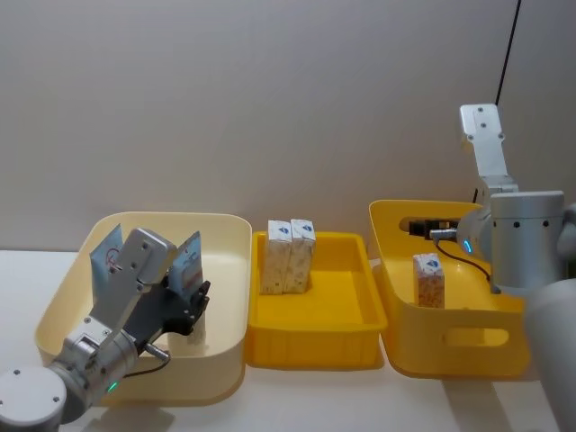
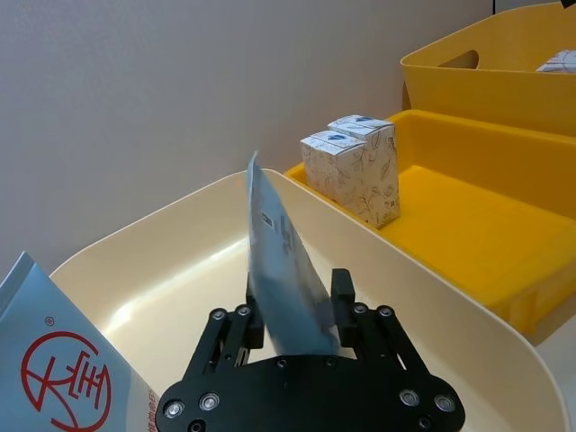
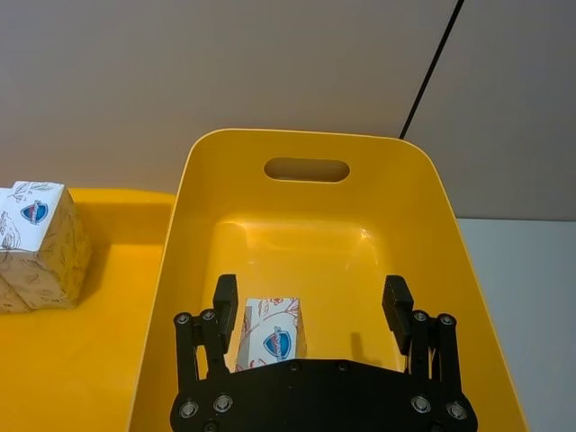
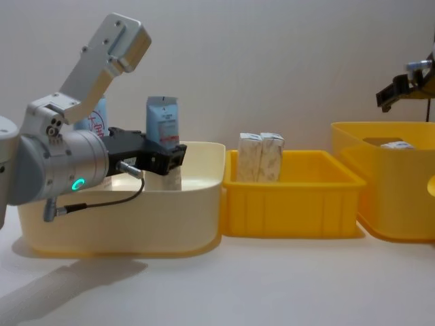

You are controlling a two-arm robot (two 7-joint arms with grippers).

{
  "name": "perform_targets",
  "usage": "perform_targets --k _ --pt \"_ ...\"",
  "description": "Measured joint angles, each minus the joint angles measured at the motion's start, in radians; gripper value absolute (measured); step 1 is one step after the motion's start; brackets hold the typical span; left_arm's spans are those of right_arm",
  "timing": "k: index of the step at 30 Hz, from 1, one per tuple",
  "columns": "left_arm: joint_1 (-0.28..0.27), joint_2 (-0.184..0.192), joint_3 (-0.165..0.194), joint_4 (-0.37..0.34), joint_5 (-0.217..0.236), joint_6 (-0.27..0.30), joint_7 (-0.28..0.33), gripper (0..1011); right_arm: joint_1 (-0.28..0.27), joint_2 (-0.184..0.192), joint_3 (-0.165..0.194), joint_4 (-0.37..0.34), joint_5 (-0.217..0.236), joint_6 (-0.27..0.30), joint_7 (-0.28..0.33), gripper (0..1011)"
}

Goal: Bimanual collaborative sorting of washing and personal care products

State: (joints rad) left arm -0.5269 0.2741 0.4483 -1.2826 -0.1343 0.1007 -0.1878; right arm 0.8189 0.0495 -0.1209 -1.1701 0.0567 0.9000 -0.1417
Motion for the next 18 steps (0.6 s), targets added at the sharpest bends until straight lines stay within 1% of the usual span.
perform_targets --k 1,3,4,10,18 --pt "0.000 0.000 0.000 0.000 0.000 0.000 0.000 438 0.000 0.000 0.000 0.000 0.000 0.000 0.000 1001" --pt "-0.001 0.000 0.000 0.001 0.000 0.000 0.000 397 0.000 0.000 0.000 0.000 0.000 0.000 0.000 1001" --pt "-0.001 -0.001 0.000 0.001 0.000 -0.001 0.000 353 0.000 0.000 0.000 0.000 0.000 0.000 0.000 1001" --pt "-0.002 -0.001 0.000 0.002 0.001 -0.001 0.000 302 0.000 0.000 0.000 0.000 0.000 0.000 0.000 1001" --pt "-0.002 -0.002 0.000 0.003 0.001 -0.001 0.000 266 0.000 0.000 0.000 0.000 0.000 0.000 0.000 1001"
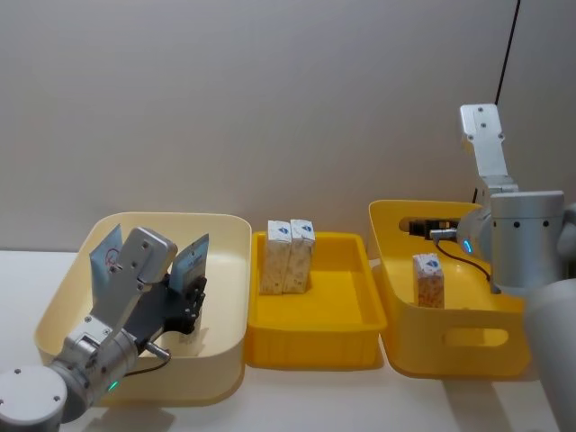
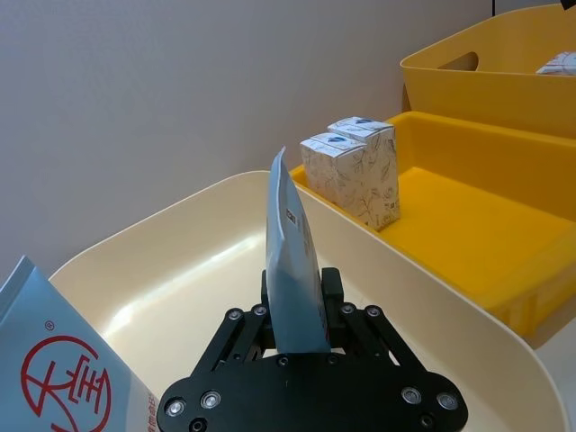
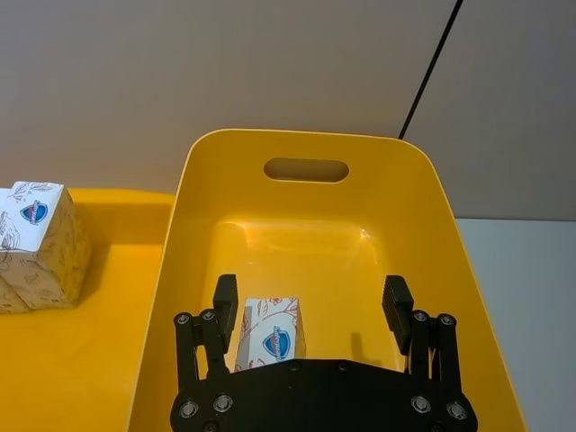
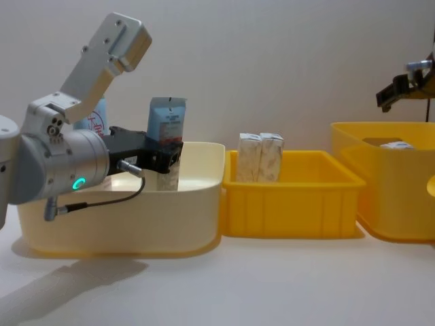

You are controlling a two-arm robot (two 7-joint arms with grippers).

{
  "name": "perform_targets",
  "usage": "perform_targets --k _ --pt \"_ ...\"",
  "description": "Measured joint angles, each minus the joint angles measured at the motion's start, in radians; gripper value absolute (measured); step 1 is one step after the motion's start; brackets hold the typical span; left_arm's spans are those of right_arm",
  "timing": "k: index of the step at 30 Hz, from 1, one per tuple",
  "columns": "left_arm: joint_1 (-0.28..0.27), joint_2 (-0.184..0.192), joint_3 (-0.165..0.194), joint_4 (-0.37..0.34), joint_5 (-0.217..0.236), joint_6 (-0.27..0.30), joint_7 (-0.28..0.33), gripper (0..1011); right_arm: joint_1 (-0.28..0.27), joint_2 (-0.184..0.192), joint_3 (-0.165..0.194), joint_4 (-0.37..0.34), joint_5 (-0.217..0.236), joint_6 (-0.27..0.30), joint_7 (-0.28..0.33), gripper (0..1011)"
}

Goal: Bimanual collaborative sorting of washing and personal care products

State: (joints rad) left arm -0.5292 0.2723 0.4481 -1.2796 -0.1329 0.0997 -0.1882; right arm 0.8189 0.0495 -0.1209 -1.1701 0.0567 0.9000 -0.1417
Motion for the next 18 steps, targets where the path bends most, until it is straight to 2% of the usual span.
perform_targets --k 18 --pt "0.000 0.000 0.000 0.001 0.000 0.000 0.000 266 0.000 0.000 0.000 0.000 0.000 0.000 0.000 1001"
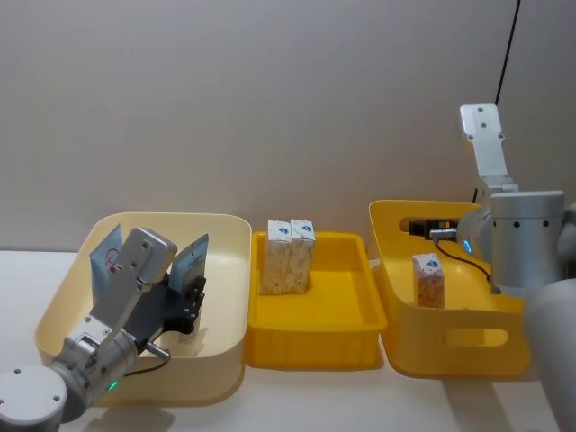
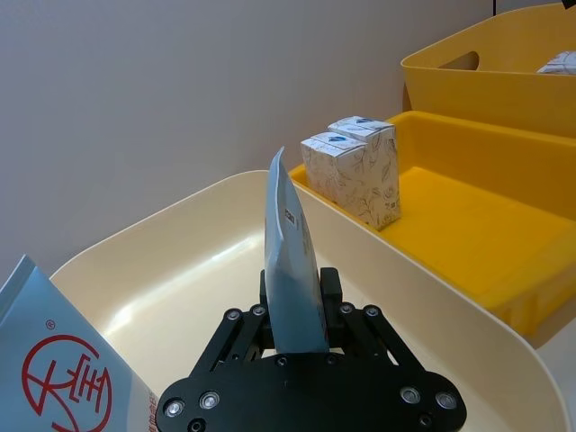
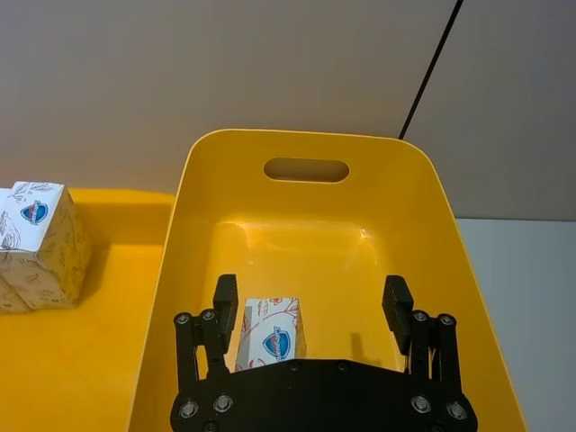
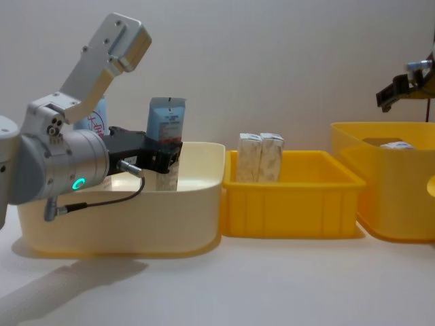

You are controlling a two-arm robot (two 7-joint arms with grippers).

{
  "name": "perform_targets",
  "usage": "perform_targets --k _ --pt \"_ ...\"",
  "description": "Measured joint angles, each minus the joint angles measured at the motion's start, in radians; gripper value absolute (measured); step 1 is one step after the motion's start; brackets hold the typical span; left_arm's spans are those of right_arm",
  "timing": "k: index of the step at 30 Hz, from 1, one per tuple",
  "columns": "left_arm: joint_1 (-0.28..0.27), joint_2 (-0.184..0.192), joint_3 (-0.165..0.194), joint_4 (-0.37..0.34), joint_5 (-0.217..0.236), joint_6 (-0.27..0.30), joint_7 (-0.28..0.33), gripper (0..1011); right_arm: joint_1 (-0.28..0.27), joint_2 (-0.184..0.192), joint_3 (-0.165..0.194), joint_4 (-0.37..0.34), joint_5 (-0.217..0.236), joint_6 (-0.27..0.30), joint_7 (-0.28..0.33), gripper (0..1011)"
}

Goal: Bimanual collaborative sorting of washing and personal care products

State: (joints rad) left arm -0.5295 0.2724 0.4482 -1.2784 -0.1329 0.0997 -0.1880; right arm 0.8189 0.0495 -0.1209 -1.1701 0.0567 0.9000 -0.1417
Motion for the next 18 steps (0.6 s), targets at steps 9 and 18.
perform_targets --k 9,18 --pt "0.000 0.000 0.000 0.000 0.000 0.000 0.000 264 0.000 0.000 0.000 0.000 0.000 0.000 0.000 1001" --pt "0.000 0.000 0.000 0.000 0.000 0.001 0.000 262 0.000 0.000 0.000 0.000 0.000 0.000 0.000 1001"
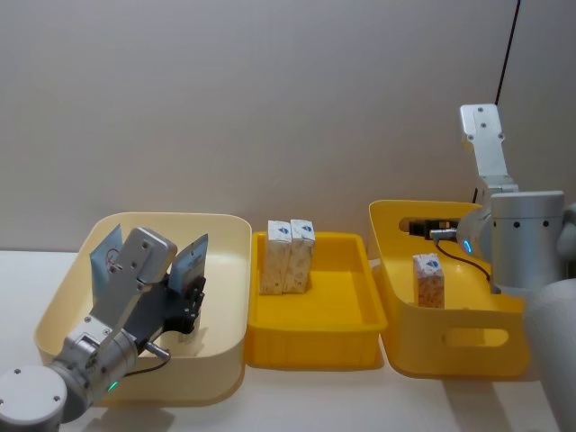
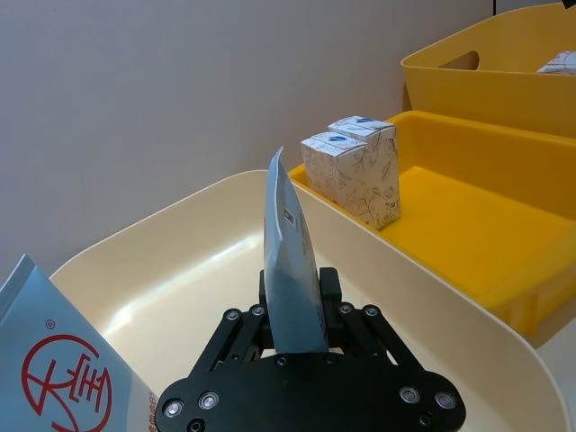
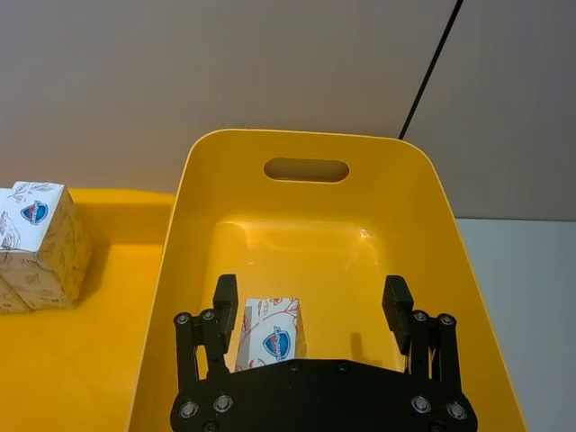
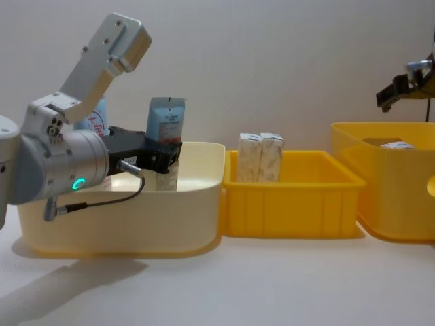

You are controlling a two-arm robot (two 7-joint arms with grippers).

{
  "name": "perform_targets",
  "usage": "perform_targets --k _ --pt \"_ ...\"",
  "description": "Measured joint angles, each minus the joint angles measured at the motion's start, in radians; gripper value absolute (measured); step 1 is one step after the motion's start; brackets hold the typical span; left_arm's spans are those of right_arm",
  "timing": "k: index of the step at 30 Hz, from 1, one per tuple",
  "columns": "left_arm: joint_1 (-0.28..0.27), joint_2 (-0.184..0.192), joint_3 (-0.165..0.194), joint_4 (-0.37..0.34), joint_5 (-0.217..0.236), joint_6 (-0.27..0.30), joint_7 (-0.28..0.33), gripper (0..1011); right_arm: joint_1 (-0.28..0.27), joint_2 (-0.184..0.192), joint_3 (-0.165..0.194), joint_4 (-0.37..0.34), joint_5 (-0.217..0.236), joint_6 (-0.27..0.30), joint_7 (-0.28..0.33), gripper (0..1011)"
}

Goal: Bimanual collaborative sorting of washing and personal care products

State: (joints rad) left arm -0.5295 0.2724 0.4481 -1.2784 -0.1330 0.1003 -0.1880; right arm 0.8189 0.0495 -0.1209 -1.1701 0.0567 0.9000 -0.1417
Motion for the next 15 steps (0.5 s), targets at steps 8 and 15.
perform_targets --k 8,15 --pt "0.000 0.000 0.000 0.000 0.000 0.000 0.000 266 0.000 0.000 0.000 0.000 0.000 0.000 0.000 1001" --pt "0.000 0.000 0.000 0.000 0.000 0.000 0.000 264 0.000 0.000 0.000 0.000 0.000 0.000 0.000 1001"
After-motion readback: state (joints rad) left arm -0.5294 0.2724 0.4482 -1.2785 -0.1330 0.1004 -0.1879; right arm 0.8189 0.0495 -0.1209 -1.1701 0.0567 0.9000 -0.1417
